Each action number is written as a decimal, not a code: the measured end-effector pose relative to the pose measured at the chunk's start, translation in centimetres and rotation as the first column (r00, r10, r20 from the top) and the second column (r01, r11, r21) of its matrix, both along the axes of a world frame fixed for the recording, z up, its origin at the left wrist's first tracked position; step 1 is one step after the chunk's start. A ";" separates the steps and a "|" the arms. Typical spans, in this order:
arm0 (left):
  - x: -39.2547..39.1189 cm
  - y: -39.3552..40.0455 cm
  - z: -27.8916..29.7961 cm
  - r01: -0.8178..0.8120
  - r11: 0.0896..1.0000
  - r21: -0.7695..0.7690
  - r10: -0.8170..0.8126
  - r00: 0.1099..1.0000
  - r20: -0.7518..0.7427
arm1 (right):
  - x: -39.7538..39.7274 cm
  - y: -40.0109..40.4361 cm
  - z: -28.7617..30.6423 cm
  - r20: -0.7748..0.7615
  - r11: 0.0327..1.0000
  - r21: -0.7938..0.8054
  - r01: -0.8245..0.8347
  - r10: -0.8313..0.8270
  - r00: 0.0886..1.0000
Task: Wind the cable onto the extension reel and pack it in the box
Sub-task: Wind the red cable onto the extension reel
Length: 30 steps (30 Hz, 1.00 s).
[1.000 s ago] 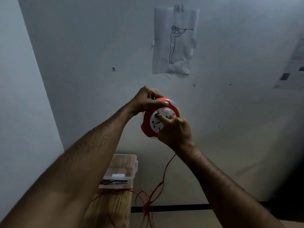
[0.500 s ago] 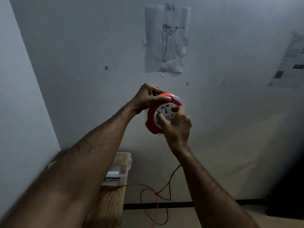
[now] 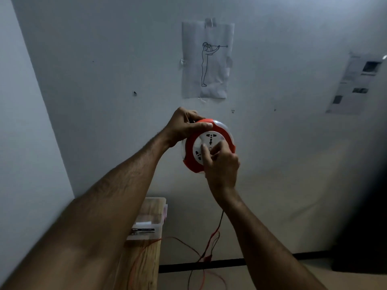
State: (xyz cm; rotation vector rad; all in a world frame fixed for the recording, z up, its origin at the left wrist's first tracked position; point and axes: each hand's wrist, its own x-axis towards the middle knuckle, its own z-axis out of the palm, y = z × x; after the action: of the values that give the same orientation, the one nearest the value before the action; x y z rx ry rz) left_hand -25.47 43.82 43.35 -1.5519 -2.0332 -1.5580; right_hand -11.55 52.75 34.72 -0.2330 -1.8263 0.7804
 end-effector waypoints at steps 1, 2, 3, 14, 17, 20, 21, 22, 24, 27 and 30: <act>-0.1 -0.3 0.1 0.010 1.000 0.018 -0.011 1.000 0.015 | 0.4 0.5 0.0 0.001 0.973 0.223 0.054 -0.056 0.998; -0.2 -0.6 0.3 0.019 0.999 0.028 -0.020 0.999 0.029 | 0.7 0.9 0.1 0.004 0.911 0.402 0.091 -0.101 0.995; -0.2 -0.9 0.4 0.025 0.999 0.029 -0.027 0.999 0.039 | 0.9 1.2 0.2 0.019 0.842 0.529 0.110 -0.142 0.990; -0.1 -0.2 0.9 -0.001 0.999 -0.050 0.002 1.000 0.031 | 1.8 3.1 1.4 0.229 0.602 0.797 0.049 -0.377 0.898; -0.1 -0.2 0.8 -0.010 0.999 -0.050 0.013 0.999 0.046 | 1.0 3.2 1.9 0.139 0.546 0.833 0.088 -0.360 0.923; -0.2 -0.2 0.4 -0.037 0.995 -0.088 0.041 0.998 0.037 | 0.3 3.3 2.3 0.131 0.561 0.827 0.042 -0.265 0.955; -0.2 -0.2 0.4 -0.043 0.995 -0.093 0.046 0.998 0.030 | 0.1 3.4 2.3 0.140 0.581 0.813 0.023 -0.234 0.962; -0.3 -0.1 0.4 -0.050 0.994 -0.095 0.053 0.998 0.029 | 0.0 3.5 2.2 0.150 0.610 0.792 0.007 -0.207 0.967; -0.3 0.2 0.6 -0.052 0.994 -0.098 0.055 0.998 0.026 | -0.3 4.1 2.2 0.167 0.679 0.734 -0.016 -0.158 0.973; -0.2 1.2 1.1 -0.041 0.995 -0.087 0.043 0.999 0.016 | -0.8 5.0 2.5 0.167 0.763 0.646 -0.026 -0.109 0.980; -0.2 2.2 1.6 -0.034 0.999 -0.042 0.035 0.999 0.017 | -1.0 5.8 3.2 0.127 0.820 0.572 -0.007 -0.080 0.989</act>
State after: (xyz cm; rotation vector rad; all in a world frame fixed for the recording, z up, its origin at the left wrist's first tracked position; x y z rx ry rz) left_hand -25.62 45.97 44.98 -1.5144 -2.1039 -1.5321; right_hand -12.59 58.57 37.89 0.0731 -2.1015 0.1571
